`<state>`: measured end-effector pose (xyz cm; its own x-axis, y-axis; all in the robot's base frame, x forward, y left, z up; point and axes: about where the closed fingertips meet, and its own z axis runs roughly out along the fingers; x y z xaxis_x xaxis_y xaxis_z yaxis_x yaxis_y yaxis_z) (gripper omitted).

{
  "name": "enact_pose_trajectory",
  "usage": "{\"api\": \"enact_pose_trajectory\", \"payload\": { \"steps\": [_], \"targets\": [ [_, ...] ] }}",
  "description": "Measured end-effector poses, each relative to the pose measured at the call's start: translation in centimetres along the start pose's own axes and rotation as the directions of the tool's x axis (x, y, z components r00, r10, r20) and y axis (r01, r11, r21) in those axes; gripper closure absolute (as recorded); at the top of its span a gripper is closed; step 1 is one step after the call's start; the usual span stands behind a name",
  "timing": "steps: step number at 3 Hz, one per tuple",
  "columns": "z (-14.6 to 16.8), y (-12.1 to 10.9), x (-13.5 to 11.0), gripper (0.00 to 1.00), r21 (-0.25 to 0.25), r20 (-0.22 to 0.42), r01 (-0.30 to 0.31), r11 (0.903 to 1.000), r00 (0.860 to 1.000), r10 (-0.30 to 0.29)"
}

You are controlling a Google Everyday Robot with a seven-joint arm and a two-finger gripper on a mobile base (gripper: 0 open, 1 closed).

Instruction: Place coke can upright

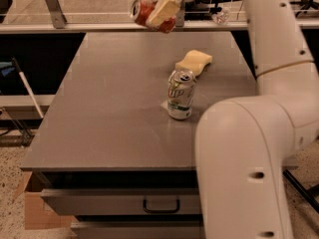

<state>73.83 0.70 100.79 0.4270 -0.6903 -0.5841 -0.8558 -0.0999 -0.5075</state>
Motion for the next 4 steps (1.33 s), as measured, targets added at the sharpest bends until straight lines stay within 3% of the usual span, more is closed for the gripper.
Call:
{"api": "enact_pose_trajectory", "payload": {
  "steps": [1,2,3,4],
  "targets": [
    [-4.3,-0.7,-1.4,1.0,0.054,0.217,-0.303,0.9515,0.934,0.285],
    [-3.8,0.3,-2.5,1.0,-0.068,0.346,-0.454,0.8885,0.825,0.448],
    [-1.6,1.4,-2.9,1.0,-0.228,0.466,-0.52,0.823,0.684,0.561],
    [-1.2,2.0,-2.6,1.0,-0.256,0.521,-0.547,0.797,0.616,0.59]
  ]
}}
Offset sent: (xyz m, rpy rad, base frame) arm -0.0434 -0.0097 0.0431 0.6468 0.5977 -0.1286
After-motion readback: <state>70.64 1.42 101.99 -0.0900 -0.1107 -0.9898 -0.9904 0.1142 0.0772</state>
